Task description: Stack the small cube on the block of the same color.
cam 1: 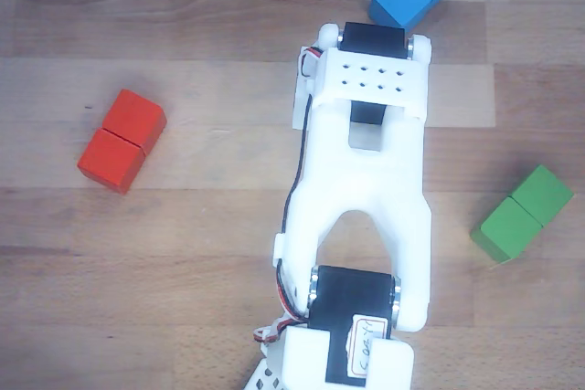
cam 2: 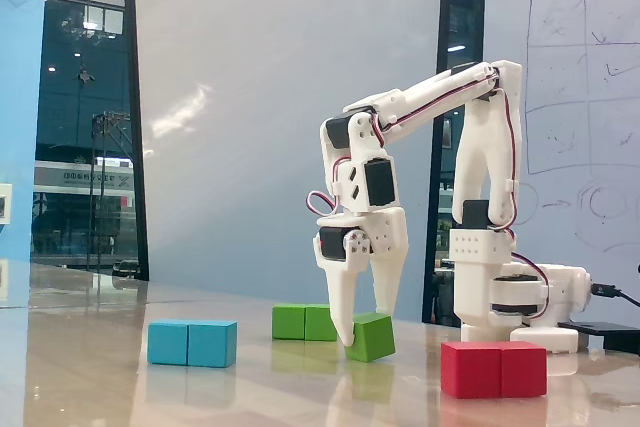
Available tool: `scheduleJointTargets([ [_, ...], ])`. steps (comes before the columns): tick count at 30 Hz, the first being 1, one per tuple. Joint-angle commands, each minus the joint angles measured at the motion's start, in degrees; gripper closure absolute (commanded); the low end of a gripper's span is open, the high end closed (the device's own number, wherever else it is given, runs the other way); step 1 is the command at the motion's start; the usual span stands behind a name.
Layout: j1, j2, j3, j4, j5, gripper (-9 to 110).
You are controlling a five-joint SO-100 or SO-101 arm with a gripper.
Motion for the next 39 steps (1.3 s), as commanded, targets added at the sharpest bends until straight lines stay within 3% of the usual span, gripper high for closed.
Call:
scheduleJointTargets([
  [1, 0.0, 0.62, -4.66, -0.53, -0.18, 98],
  [10, 2.2, 1.41, -10.81, 0.62, -0.44, 98],
  [18, 13.45, 1.58, -21.36, 1.14, -0.62, 98],
  [27, 25.84, 1.58, -30.23, 11.95, -0.62, 98],
  [39, 38.58, -0.09, -31.2, 14.68, -0.62, 98],
])
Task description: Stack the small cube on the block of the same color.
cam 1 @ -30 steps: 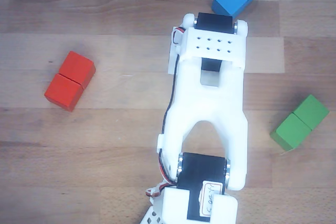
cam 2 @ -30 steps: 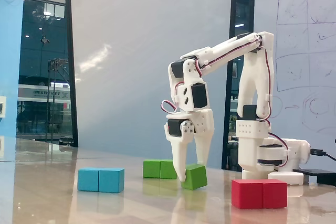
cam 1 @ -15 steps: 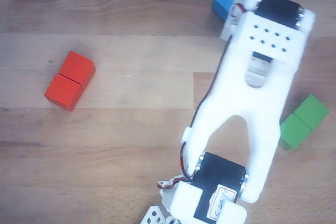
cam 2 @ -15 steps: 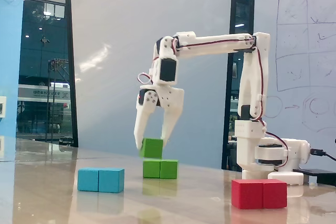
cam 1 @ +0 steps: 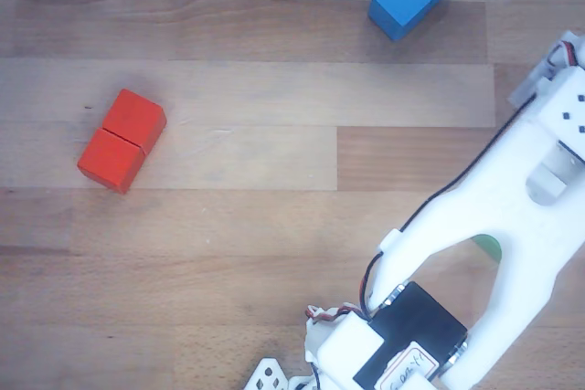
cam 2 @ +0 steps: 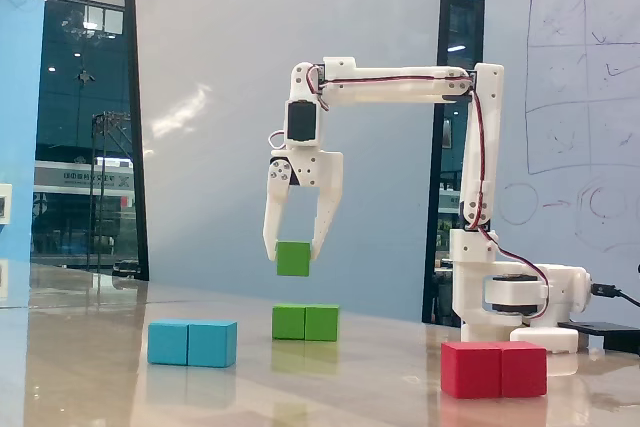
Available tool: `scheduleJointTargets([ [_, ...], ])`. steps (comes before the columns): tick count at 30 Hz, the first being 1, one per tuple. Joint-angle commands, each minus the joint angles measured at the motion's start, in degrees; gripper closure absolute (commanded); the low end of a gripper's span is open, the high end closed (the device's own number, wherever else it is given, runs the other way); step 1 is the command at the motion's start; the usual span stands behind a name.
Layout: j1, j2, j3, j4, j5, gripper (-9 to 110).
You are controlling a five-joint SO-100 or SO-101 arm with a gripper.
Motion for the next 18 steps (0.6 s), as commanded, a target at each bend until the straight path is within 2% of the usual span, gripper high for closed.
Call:
scheduleJointTargets([
  [1, 2.99, -0.7, -5.71, 0.26, -0.62, 98],
  [18, 6.59, -8.0, -5.71, -0.35, -0.62, 98],
])
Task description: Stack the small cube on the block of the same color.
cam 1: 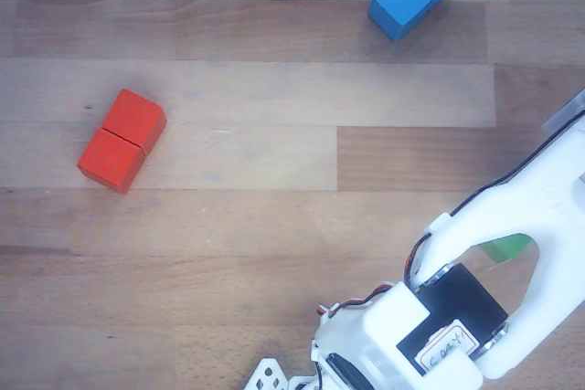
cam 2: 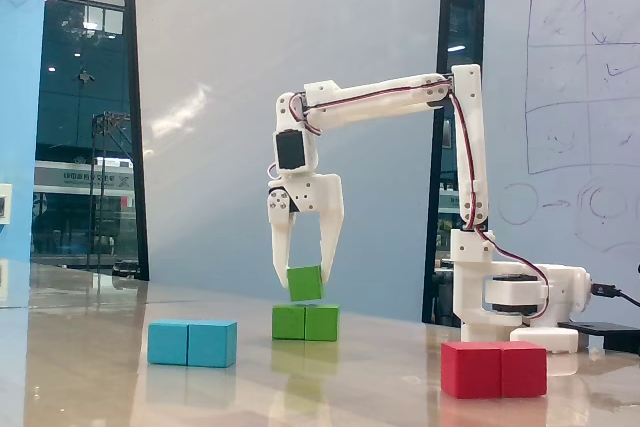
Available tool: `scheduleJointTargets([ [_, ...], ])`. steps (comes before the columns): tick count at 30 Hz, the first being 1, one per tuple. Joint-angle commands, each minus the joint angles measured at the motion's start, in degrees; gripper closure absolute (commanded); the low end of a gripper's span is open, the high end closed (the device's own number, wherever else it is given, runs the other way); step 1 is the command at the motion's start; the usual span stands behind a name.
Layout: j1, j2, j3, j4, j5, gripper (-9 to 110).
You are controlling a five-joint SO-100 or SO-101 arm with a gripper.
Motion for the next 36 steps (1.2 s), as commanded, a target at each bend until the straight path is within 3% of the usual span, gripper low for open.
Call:
scheduleJointTargets([
  [1, 0.88, 0.79, -5.71, -0.35, -0.62, 98],
  [30, -0.18, -0.26, -5.71, 0.79, -0.97, 76],
  [36, -5.36, 0.35, -5.71, 0.79, -4.31, 72],
])
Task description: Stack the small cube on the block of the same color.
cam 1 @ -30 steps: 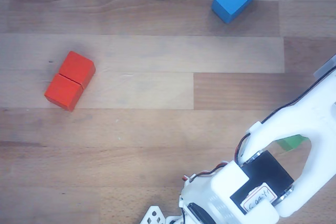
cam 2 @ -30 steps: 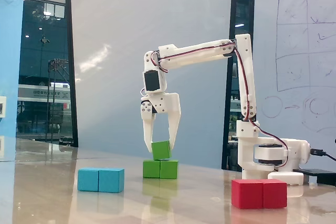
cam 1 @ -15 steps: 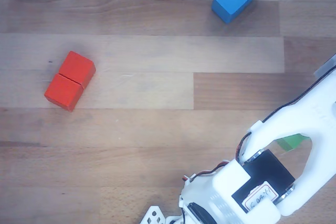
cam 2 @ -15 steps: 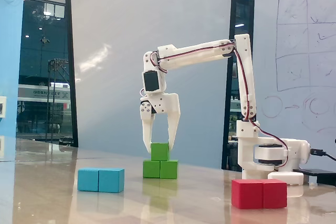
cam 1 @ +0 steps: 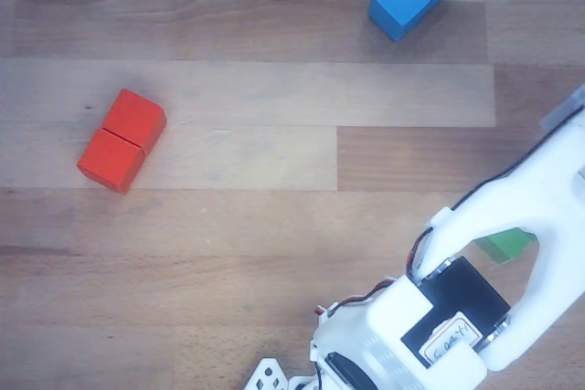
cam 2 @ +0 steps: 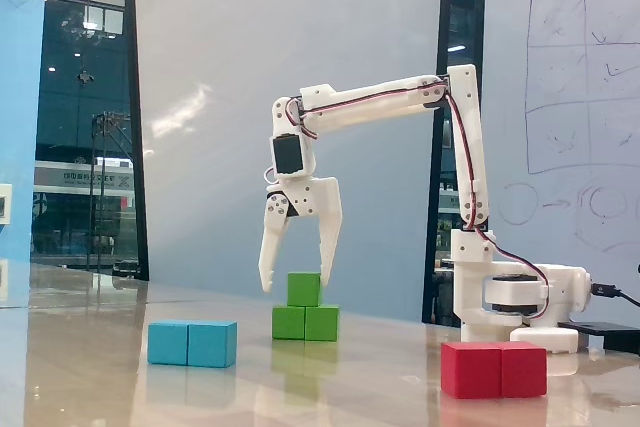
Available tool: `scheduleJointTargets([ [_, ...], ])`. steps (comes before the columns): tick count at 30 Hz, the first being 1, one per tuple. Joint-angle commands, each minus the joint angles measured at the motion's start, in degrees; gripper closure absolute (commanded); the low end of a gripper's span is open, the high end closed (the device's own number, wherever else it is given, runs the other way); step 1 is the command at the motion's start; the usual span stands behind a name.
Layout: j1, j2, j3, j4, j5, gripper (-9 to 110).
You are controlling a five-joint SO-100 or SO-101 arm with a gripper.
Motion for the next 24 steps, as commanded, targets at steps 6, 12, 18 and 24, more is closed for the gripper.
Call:
scheduleJointTargets([
  [6, -9.93, 1.14, -5.1, 0.79, -1.67, 71],
  [12, -19.78, 0.97, -3.87, 0.79, -1.05, 72],
  [18, -32.87, 3.25, 1.05, -0.35, -0.97, 72],
  [24, -41.31, 12.83, 9.93, -6.59, 2.46, 72],
])
